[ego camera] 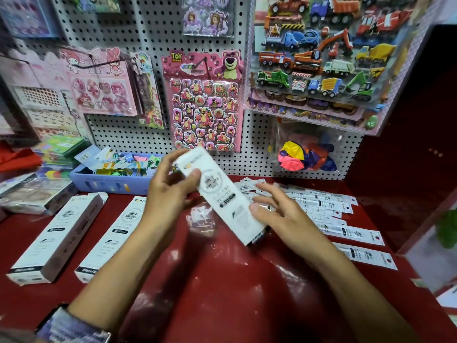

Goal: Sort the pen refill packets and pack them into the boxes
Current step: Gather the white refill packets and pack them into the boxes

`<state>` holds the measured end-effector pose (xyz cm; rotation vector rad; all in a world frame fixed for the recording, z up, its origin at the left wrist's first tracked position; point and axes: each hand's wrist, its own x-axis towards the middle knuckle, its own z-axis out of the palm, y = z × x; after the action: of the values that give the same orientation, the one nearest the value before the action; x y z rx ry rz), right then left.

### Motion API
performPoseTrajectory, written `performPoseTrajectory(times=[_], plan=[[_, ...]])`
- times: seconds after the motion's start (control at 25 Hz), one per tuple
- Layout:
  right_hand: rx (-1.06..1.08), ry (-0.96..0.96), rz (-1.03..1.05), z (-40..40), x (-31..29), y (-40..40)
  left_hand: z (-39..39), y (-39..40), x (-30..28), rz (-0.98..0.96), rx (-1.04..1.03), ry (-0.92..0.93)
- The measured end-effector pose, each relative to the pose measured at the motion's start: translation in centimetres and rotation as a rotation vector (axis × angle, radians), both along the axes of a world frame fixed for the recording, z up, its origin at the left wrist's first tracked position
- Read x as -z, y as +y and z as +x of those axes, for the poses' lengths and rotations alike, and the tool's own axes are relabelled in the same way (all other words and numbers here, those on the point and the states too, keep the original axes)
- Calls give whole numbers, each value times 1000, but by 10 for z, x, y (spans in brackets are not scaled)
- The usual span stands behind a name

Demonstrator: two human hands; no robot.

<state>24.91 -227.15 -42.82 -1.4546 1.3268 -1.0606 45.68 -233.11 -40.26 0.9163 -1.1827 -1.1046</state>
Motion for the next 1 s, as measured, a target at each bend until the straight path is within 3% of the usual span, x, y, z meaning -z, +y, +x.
performPoseTrajectory(times=[0.12,0.32,0.48,0.56,0.68,1.0], plan=[[25,-144,187,-1,3,-3,15,-14,5,230,-102,232],[193,-506,8,19,5,-3,21,-20,7,327,-148,327],[151,-849,-108,24,-1,-1,16,-17,15,432,-64,252],[164,-863,-122,26,-7,2,11,-15,20,465,-35,203],[288,-776,-47,25,-12,7,9,-16,21,460,-83,303],[472,-771,132,24,-1,9,2,-11,16,301,-242,386]])
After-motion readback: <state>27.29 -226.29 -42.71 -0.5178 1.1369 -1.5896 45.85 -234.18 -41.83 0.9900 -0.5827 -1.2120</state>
